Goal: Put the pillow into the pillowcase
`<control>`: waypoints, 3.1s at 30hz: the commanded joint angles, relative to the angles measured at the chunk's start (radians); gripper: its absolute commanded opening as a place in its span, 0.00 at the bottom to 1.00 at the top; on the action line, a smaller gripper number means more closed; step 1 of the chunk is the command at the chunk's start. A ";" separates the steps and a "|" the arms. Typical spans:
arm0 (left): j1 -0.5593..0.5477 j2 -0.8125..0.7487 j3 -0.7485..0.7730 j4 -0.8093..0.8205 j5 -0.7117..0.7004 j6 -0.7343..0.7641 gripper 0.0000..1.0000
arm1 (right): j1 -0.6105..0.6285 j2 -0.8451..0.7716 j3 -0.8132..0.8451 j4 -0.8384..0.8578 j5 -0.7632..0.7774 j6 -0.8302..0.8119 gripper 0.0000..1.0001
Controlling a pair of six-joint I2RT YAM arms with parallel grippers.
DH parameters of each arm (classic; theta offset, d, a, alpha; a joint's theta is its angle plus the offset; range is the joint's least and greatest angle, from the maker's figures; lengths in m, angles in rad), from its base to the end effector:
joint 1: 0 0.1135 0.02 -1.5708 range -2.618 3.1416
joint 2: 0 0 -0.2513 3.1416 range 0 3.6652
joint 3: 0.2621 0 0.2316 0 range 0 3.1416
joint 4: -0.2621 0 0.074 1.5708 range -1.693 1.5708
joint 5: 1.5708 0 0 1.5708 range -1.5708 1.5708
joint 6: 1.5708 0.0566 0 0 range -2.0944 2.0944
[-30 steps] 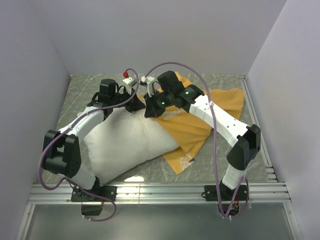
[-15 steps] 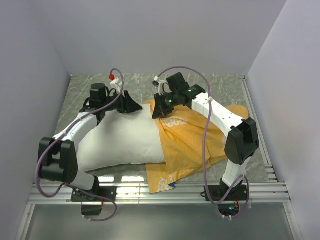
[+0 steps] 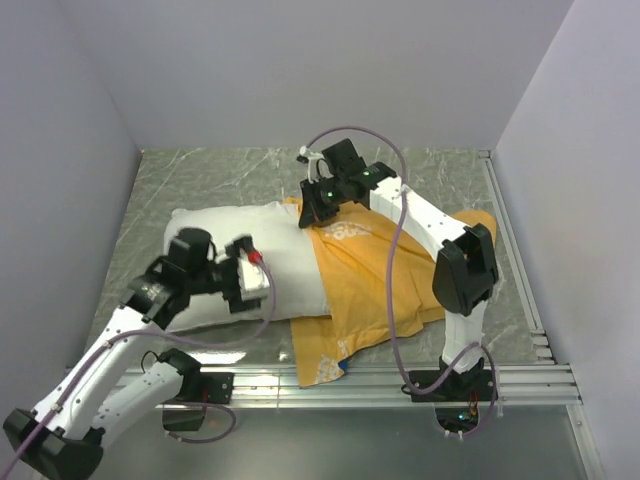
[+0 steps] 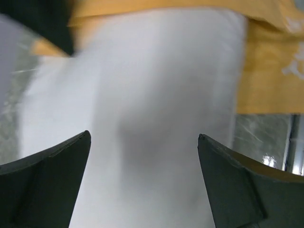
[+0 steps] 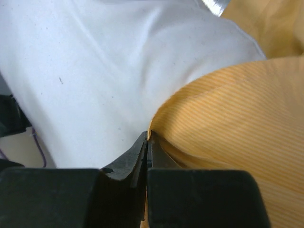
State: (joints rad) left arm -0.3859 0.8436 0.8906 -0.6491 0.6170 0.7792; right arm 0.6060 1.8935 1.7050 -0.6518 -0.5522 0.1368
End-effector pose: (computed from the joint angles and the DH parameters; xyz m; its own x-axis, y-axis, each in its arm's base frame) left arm 0.1476 -0.0953 0.3036 0.1529 0.5565 -0.8166 0.9015 0.2601 0.3460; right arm 0.3219 0.2592 0.2778 -0.7119 -0.3520 -0.6077 -0.6819 0.5536 0.4781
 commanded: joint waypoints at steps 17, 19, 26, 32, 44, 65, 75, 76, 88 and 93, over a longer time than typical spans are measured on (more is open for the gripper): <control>-0.305 0.641 0.065 0.510 -0.507 -0.452 0.00 | -0.237 -0.223 0.096 -0.054 0.282 0.001 0.90; -0.263 0.739 0.157 0.487 -0.468 -0.582 0.00 | -0.302 -0.295 0.050 -0.090 0.308 0.014 0.91; -0.156 0.939 0.349 0.431 -0.430 -0.896 0.00 | -0.459 -0.442 -0.230 -0.233 0.486 -0.127 0.88; -0.050 0.916 0.327 0.388 -0.444 -0.987 0.00 | -0.601 -0.424 -0.435 -0.169 0.447 -0.194 0.71; 0.004 0.879 0.292 0.404 -0.258 -1.130 0.00 | -0.229 -0.493 -0.619 0.000 0.132 -0.016 0.92; 0.019 0.847 0.295 0.610 -0.007 -1.388 0.00 | 0.021 -0.293 -0.628 0.454 0.040 0.258 0.00; 0.051 0.821 0.366 0.930 0.056 -1.719 0.00 | 0.270 -0.367 -0.358 0.207 -0.265 0.020 0.00; 0.051 0.816 0.348 0.930 0.053 -1.727 0.00 | 0.253 -0.364 -0.364 0.193 -0.259 0.000 0.00; -0.051 0.723 0.111 0.415 0.089 -1.035 0.00 | 0.071 -0.382 -0.420 -0.041 -0.426 -0.107 0.61; -0.134 0.600 0.088 0.272 -0.032 -0.726 0.01 | -0.064 -0.373 -0.079 -0.177 -0.263 -0.111 0.62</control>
State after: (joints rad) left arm -0.4786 1.5360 1.0019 -0.1837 0.6357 -0.2348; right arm 0.6296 1.5692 1.4483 -0.7834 -0.8948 0.0319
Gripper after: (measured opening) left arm 0.043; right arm 0.620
